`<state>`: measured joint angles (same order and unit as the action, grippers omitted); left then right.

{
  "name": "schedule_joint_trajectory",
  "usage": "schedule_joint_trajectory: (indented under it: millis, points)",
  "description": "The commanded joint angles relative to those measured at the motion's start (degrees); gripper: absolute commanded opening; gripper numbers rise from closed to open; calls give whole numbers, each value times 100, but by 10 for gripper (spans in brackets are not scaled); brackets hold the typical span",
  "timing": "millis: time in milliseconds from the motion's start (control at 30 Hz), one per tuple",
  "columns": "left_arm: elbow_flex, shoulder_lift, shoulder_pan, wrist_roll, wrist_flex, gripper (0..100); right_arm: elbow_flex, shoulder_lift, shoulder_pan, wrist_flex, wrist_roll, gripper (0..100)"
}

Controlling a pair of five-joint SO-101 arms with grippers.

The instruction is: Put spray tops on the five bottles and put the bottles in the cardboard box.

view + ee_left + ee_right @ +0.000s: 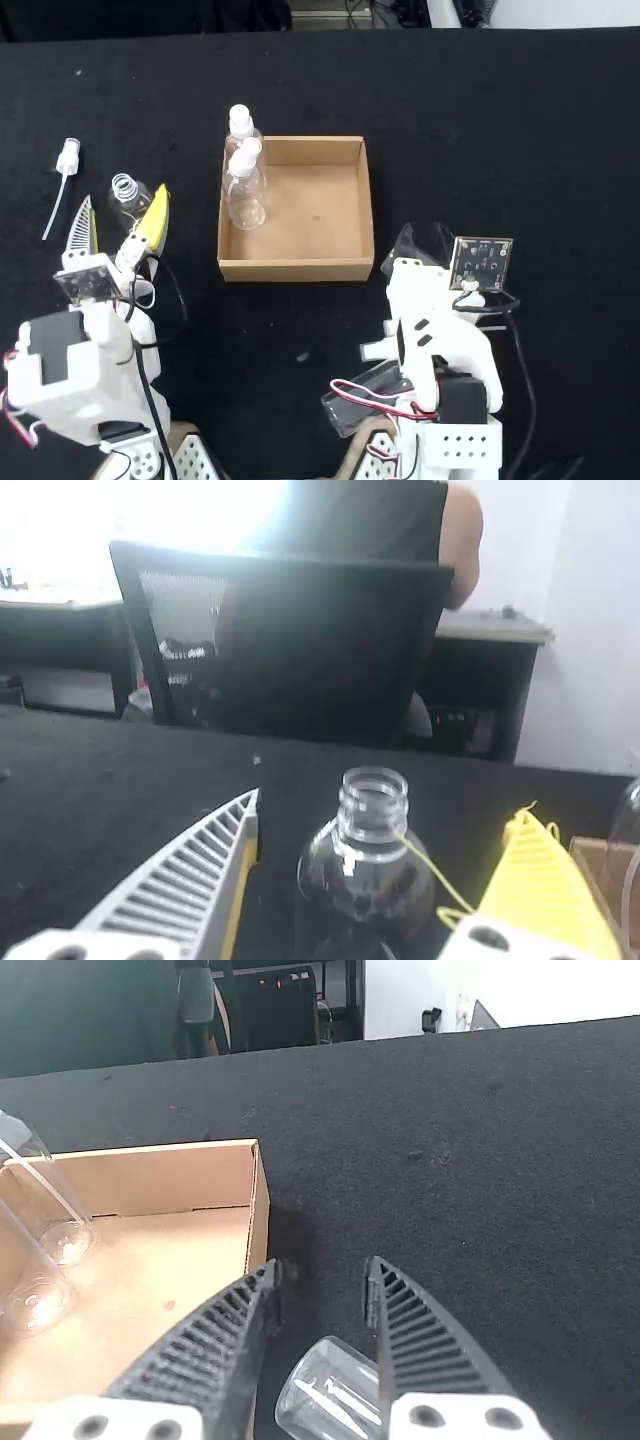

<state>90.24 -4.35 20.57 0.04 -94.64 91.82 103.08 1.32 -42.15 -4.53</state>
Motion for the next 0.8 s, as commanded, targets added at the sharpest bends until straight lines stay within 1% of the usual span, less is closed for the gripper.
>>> schedule_joint_trajectory:
  millis: [0, 33, 100, 300, 400, 500, 567, 633, 700, 767]
  points:
    - [444, 1248, 4, -44, -79, 291, -189, 532, -44, 149, 44, 130]
    - [558, 1547, -4, -44, 44, 291, -189, 532, -44, 149, 44, 130]
    - [620, 2163, 13, -53, 633, 291, -189, 532, -44, 149, 44, 130]
    - [400, 4273, 40, -35, 3024, 291, -189, 532, -44, 149, 44, 130]
    - [75, 5345, 40, -35, 4440, 291, -189, 532, -44, 149, 44, 130]
    - [-462, 6215, 48, -35, 6207, 291, -189, 532, -44, 149, 44, 130]
    - [-848, 6576, 48, -79, 7376, 291, -189, 532, -44, 149, 44, 130]
    - [-1253, 6690, 57, -88, 8343, 291, -189, 532, -44, 149, 44, 130]
    - [-1657, 6690, 259, -53, 8897, 291, -189, 532, -44, 149, 44, 130]
    - [-2026, 6681, 541, -44, 9178, 291, -180, 532, -44, 149, 44, 130]
